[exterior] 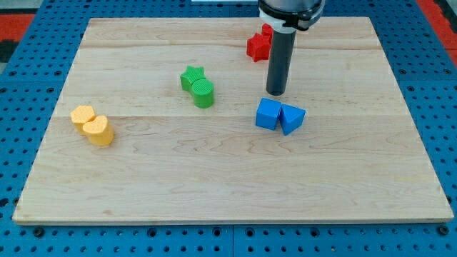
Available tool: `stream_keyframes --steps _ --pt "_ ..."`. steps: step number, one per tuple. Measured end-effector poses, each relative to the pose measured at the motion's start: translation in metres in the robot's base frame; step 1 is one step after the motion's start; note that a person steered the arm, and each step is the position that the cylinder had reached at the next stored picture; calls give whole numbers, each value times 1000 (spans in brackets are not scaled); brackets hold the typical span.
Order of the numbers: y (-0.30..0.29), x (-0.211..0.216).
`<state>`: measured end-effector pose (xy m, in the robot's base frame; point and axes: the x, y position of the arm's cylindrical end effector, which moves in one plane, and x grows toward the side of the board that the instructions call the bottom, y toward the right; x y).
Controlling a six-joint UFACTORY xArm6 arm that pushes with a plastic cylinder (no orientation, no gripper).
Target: Move slightly both red star and red circle towards top center of the board
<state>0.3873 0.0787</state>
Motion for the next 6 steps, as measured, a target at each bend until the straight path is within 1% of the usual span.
stream_keyframes --steps 1,2,3,4,5,6 --pt "19 0" --pt "30 -24" --pt "15 -58" --pt "-27 -74" --pt "-29 -113" --pt "-18 -132"
